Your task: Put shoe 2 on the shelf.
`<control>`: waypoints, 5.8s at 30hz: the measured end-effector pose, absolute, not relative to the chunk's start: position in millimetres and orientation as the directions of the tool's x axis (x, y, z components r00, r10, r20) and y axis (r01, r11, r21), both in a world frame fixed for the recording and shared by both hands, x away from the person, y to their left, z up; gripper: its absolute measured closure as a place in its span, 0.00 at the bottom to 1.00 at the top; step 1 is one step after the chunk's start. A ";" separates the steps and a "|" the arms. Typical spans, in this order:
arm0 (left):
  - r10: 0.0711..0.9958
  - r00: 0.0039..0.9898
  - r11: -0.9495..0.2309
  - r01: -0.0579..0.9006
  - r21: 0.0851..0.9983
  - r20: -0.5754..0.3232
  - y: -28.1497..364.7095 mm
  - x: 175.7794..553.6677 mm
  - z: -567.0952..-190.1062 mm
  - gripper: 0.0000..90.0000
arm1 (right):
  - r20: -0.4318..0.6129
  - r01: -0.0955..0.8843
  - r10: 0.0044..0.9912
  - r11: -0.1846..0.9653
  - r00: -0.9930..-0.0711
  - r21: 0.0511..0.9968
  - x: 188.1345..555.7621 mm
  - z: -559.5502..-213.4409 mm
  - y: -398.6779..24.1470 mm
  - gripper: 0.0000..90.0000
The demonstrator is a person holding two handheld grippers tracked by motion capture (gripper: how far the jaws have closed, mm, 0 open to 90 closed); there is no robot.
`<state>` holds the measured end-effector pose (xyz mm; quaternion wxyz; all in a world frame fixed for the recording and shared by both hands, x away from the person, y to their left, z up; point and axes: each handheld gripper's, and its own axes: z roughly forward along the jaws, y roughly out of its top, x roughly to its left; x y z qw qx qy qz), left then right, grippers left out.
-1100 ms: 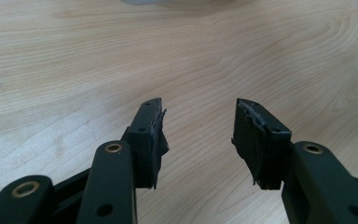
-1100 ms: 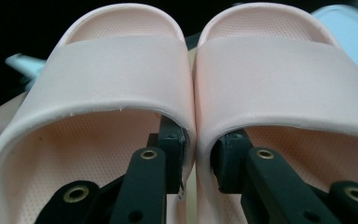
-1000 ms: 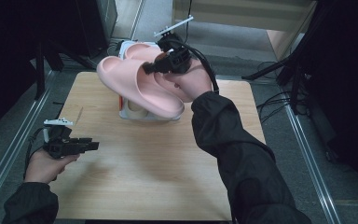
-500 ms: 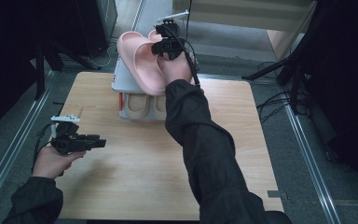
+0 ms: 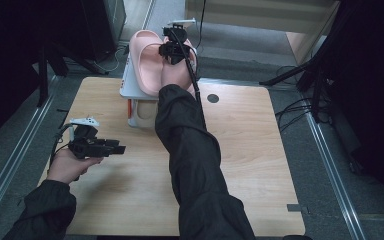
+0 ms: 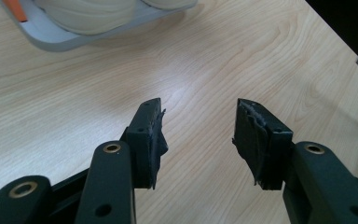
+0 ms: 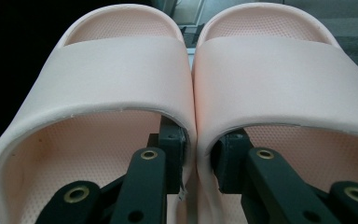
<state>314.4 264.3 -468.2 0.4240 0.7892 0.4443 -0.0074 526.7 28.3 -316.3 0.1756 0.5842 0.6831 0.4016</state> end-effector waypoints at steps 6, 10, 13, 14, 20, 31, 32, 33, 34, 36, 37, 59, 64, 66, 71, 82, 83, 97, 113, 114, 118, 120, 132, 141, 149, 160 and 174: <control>0.686 0.613 -0.257 0.708 0.658 -0.392 258.4 319.3 -469.2 0.57 | 0.276 0.673 0.936 -0.059 -0.219 0.737 536.8 -327.5 26.3 0.85; 0.684 0.615 -0.265 0.711 0.652 -0.393 257.2 320.3 -470.0 0.57 | 0.279 0.681 0.940 -0.073 -0.197 0.728 540.4 -330.7 27.9 0.85; 0.683 0.617 -0.266 0.708 0.654 -0.391 257.5 319.7 -469.6 0.57 | 0.264 0.683 0.946 -0.066 -0.190 0.727 542.9 -333.6 30.0 0.84; 0.685 0.615 -0.265 0.709 0.653 -0.390 257.7 319.3 -469.5 0.57 | 0.260 0.684 0.947 -0.063 -0.189 0.726 543.1 -334.0 30.8 0.84; 0.679 0.614 -0.263 0.715 0.648 -0.402 258.7 318.1 -470.1 0.57 | 0.244 0.678 0.953 -0.059 -0.180 0.732 545.6 -334.0 37.8 0.84; 0.680 0.616 -0.263 0.712 0.651 -0.399 260.8 317.5 -470.3 0.56 | 0.245 0.675 0.950 -0.054 -0.192 0.736 547.7 -335.8 43.3 0.79; 0.679 0.616 -0.262 0.712 0.652 -0.399 260.8 317.4 -470.1 0.56 | 0.241 0.673 0.950 -0.047 -0.198 0.738 547.5 -336.0 43.8 0.77; 0.679 0.616 -0.260 0.712 0.653 -0.400 260.7 317.3 -469.9 0.56 | 0.238 0.671 0.949 -0.041 -0.205 0.740 547.4 -336.1 44.1 0.75; 0.679 0.615 -0.260 0.712 0.653 -0.401 260.8 317.2 -469.7 0.56 | 0.240 0.671 0.948 -0.040 -0.208 0.740 547.3 -336.1 44.3 0.74; 0.679 0.615 -0.259 0.712 0.653 -0.400 260.8 317.2 -469.7 0.56 | 0.244 0.671 0.947 -0.041 -0.211 0.741 547.2 -335.9 44.3 0.73; 0.680 0.614 -0.259 0.712 0.653 -0.400 261.0 317.2 -469.7 0.56 | 0.246 0.672 0.946 -0.042 -0.211 0.739 547.3 -335.8 44.1 0.71; 0.688 0.613 -0.266 0.712 0.650 -0.388 261.1 317.4 -469.9 0.56 | 0.301 0.676 0.910 -0.032 -0.285 0.736 536.4 -329.1 33.8 0.57; 0.691 0.611 -0.266 0.712 0.649 -0.387 261.3 317.5 -470.3 0.56 | 0.291 0.666 0.906 -0.015 -0.307 0.746 529.7 -323.9 30.1 0.58; 0.692 0.610 -0.267 0.713 0.648 -0.386 261.3 317.4 -470.4 0.56 | 0.286 0.663 0.905 -0.006 -0.316 0.749 527.2 -321.6 28.1 0.58; 0.695 0.609 -0.271 0.715 0.645 -0.383 260.6 317.5 -470.6 0.56 | 0.256 0.643 0.905 0.025 -0.339 0.765 517.6 -317.6 22.0 0.62; 0.702 0.602 -0.272 0.720 0.638 -0.380 259.6 318.5 -471.8 0.56 | 0.258 0.653 0.873 0.087 -0.413 0.752 500.0 -320.5 6.4 0.63; 0.702 0.603 -0.274 0.721 0.636 -0.380 259.4 319.0 -472.0 0.56 | 0.260 0.653 0.869 0.091 -0.421 0.752 498.5 -320.6 5.1 0.63; 0.708 0.600 -0.285 0.725 0.626 -0.372 257.8 320.6 -474.4 0.56 | 0.293 0.642 0.802 0.140 -0.520 0.754 469.1 -322.8 -11.6 0.63; 0.728 0.589 -0.284 0.725 0.627 -0.351 257.9 318.2 -474.5 0.56 | 0.287 0.605 0.725 0.220 -0.626 0.765 417.1 -333.1 -28.2 0.63; 0.727 0.593 -0.292 0.723 0.626 -0.346 257.8 318.6 -474.9 0.56 | 0.287 0.602 0.719 0.224 -0.633 0.766 414.1 -334.8 -29.8 0.63; 0.728 0.596 -0.301 0.722 0.623 -0.338 255.3 318.9 -476.0 0.55 | 0.280 0.585 0.705 0.232 -0.651 0.777 401.2 -343.1 -36.9 0.63; 0.723 0.602 -0.309 0.720 0.621 -0.338 253.9 318.5 -476.2 0.55 | 0.301 0.591 0.695 0.219 -0.653 0.776 396.9 -347.6 -40.7 0.63; 0.715 0.620 -0.338 0.712 0.615 -0.324 243.6 317.9 -481.8 0.52 | 0.313 0.592 0.647 0.268 -0.695 0.760 369.3 -392.0 -50.9 0.61; 0.716 0.622 -0.339 0.707 0.621 -0.317 240.7 317.2 -483.2 0.50 | 0.308 0.586 0.627 0.300 -0.716 0.752 353.6 -418.1 -60.8 0.61; 0.716 0.627 -0.347 0.701 0.623 -0.307 240.4 316.3 -483.7 0.49 | 0.319 0.580 0.605 0.301 -0.730 0.757 347.9 -434.8 -69.1 0.59; 0.714 0.634 -0.354 0.694 0.628 -0.298 241.3 314.4 -484.8 0.46 | 0.307 0.560 0.596 0.300 -0.742 0.772 342.2 -450.8 -78.5 0.57; 0.725 0.619 -0.320 0.691 0.648 -0.302 244.1 312.8 -481.9 0.40 | 0.269 0.516 0.562 0.343 -0.782 0.785 335.7 -465.5 -82.1 0.52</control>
